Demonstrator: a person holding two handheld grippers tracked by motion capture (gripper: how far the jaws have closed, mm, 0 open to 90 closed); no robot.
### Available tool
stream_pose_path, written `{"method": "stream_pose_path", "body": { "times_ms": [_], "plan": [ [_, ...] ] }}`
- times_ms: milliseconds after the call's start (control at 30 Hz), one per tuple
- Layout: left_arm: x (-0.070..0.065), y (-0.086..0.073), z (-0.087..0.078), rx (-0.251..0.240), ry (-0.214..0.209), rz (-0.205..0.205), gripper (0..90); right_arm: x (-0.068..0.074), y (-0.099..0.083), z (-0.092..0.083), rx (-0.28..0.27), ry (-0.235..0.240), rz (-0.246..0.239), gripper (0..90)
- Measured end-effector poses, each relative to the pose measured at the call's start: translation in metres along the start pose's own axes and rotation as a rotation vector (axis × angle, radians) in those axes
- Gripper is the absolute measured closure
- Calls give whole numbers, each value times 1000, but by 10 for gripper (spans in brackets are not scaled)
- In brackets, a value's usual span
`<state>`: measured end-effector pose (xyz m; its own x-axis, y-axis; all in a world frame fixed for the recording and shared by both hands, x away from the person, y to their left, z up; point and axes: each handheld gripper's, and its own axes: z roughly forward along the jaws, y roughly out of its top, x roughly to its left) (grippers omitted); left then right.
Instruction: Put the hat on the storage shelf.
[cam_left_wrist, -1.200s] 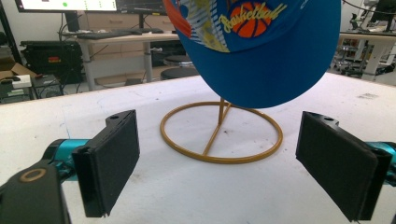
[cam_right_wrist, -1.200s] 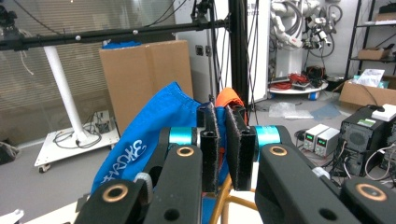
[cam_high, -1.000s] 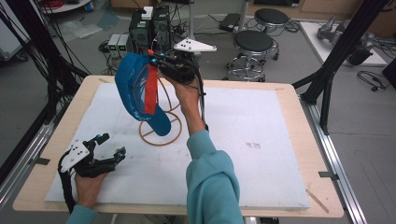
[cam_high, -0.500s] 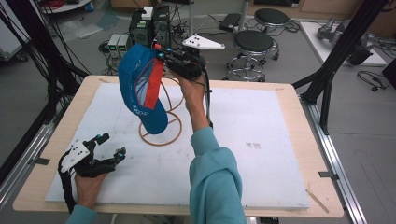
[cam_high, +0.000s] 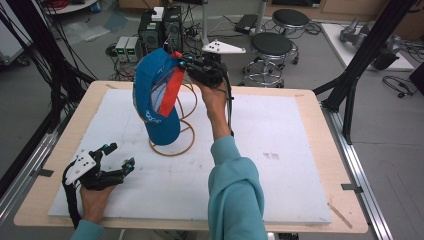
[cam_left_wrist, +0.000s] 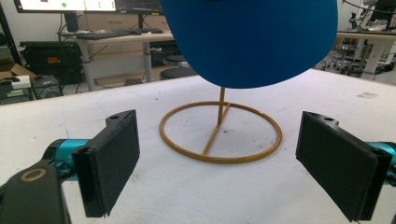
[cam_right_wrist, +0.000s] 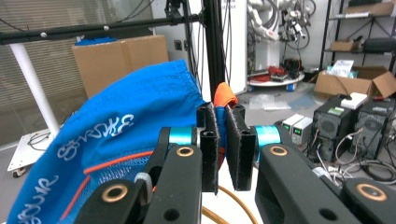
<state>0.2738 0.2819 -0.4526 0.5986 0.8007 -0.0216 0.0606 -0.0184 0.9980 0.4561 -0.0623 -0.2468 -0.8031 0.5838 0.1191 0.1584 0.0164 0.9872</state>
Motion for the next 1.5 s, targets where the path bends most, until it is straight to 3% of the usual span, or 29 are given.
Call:
{"method": "stream_pose_path", "body": {
  "times_ms": [300,800,1100,1133,1300,1500],
  "plan": [
    [0,0,0,-2,-1,0,139,-10,-9,-3,37,-22,-3,848],
    [-1,0,0,-1,-2,10,139,-26,-17,-22,159,-43,-2,847],
    [0,0,0,-3,-1,6,139,-31,-23,-36,182,-79,-57,846],
    [0,0,0,1,-1,11,139,-31,-27,-37,222,-81,-74,845],
    [-1,0,0,-1,-1,7,139,-29,-36,-34,291,-76,-119,843],
    [-1,0,0,-1,-1,13,139,-29,-48,-35,335,-79,-141,842]
  ]
}}
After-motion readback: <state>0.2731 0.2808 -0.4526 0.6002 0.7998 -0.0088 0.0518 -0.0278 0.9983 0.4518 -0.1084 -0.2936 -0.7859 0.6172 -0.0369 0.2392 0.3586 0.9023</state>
